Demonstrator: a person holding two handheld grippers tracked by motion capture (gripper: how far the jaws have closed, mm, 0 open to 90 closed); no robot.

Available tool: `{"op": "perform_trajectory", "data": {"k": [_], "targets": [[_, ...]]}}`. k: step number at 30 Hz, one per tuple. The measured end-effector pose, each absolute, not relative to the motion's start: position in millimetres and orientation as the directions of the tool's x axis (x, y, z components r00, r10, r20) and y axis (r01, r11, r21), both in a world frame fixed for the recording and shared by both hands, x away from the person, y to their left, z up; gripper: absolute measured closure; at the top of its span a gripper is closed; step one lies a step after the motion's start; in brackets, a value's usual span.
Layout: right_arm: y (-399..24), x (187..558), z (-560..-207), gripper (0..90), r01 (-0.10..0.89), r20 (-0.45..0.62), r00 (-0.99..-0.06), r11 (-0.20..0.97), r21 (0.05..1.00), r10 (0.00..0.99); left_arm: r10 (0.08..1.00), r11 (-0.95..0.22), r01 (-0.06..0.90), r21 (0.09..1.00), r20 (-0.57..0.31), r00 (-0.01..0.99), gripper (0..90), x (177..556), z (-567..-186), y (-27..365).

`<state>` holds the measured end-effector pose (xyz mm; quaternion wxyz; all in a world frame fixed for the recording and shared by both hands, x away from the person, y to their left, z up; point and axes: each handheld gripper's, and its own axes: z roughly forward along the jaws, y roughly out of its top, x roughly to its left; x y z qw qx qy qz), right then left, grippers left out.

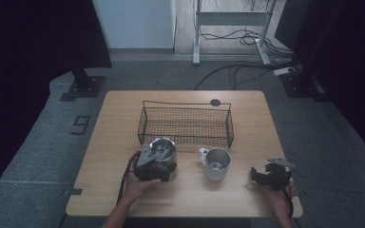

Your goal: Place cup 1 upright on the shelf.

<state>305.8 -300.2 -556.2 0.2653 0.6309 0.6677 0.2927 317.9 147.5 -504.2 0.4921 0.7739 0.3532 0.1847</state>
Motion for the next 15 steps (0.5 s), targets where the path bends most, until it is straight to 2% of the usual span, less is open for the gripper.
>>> {"op": "perform_trajectory", "data": {"k": [15], "targets": [[-300.2,305.8,-556.2,5.9,0.687,0.015,-0.063,0.033,0.726,0.998,0.725,-0.279,0.342,0.897,-0.037,0.688,3.5,316.6,-504.4,147.8]]}}
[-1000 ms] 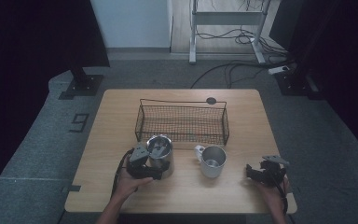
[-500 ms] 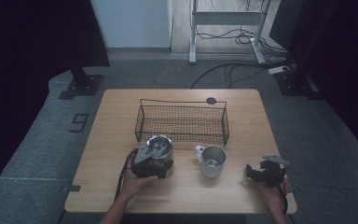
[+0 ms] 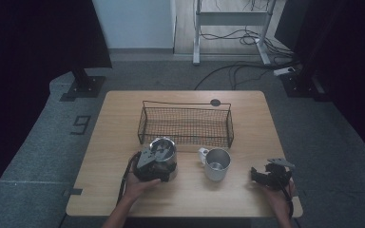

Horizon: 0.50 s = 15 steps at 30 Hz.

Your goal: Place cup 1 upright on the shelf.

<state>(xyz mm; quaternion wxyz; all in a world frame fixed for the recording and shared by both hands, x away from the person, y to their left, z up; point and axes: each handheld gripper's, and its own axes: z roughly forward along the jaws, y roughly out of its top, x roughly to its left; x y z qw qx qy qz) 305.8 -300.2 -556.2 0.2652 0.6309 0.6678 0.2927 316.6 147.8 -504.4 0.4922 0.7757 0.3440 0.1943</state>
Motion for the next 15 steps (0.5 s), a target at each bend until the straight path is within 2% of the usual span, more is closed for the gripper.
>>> {"op": "perform_trajectory", "data": {"k": [15], "targets": [[-300.2,305.8,-556.1,6.0,0.687,0.015,-0.063,0.032,0.726,0.998,0.717,-0.28,0.335,0.9,-0.037,0.697,3.8,311.6,-496.1,151.9]]}}
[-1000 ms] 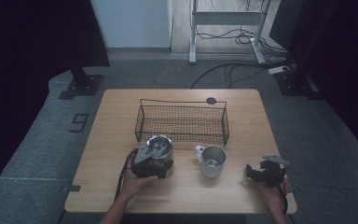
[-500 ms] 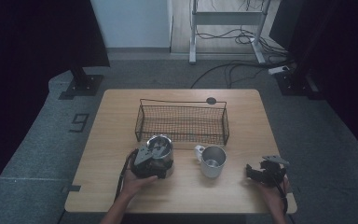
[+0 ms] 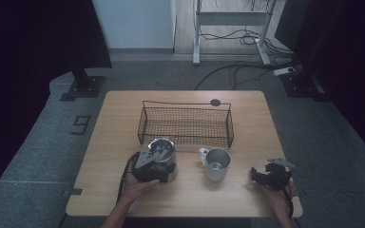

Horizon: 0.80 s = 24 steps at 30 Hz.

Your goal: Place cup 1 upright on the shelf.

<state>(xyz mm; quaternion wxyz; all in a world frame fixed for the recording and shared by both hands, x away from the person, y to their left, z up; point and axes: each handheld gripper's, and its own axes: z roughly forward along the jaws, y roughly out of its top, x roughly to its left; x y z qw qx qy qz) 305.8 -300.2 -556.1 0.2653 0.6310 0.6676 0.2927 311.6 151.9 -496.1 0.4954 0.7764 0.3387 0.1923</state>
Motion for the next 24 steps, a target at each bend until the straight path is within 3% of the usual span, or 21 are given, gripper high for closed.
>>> {"op": "perform_trajectory", "data": {"k": [24], "targets": [[-300.6,305.6,-556.1,6.5,0.686,0.017,-0.057,0.027,0.727,0.998,0.735,-0.242,0.342,0.908,-0.058,0.676,3.8,304.1,-478.2,165.3]]}}
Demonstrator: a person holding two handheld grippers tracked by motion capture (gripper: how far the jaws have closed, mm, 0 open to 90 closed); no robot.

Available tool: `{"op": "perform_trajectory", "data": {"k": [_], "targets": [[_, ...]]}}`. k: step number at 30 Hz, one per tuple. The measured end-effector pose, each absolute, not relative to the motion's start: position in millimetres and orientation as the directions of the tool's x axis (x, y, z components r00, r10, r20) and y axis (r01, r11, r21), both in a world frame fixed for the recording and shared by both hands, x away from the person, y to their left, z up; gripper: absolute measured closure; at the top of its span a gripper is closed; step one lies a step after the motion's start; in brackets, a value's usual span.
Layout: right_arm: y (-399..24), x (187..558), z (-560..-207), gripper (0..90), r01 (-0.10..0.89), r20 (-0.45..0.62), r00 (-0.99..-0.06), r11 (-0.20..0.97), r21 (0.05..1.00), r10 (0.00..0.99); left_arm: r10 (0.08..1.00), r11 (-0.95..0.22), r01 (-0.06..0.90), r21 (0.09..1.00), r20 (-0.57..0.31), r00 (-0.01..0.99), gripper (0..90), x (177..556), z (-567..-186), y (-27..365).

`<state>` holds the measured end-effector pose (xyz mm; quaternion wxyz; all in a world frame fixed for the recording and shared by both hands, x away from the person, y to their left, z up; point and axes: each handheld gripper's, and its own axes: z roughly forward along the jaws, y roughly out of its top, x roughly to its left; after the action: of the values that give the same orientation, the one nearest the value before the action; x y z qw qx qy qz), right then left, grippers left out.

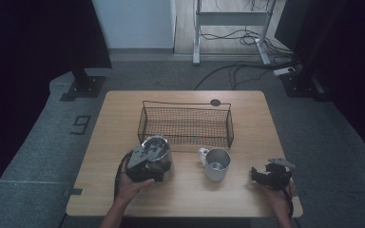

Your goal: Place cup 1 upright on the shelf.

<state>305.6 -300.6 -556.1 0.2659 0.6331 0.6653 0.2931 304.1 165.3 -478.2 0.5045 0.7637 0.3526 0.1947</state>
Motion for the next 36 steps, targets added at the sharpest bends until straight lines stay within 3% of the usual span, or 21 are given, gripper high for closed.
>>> {"op": "perform_trajectory", "data": {"k": [14,36], "targets": [[-300.7,305.7,-556.1,6.6,0.685,0.016,-0.059,0.029,0.728,0.998,0.769,-0.2,0.361,0.911,-0.083,0.634,3.8,310.0,-470.8,173.4],[-300.6,305.4,-556.2,7.8,0.683,0.014,-0.057,0.029,0.73,0.998,0.756,-0.183,0.347,0.92,-0.095,0.648,3.9,315.9,-442.7,168.4]]}}
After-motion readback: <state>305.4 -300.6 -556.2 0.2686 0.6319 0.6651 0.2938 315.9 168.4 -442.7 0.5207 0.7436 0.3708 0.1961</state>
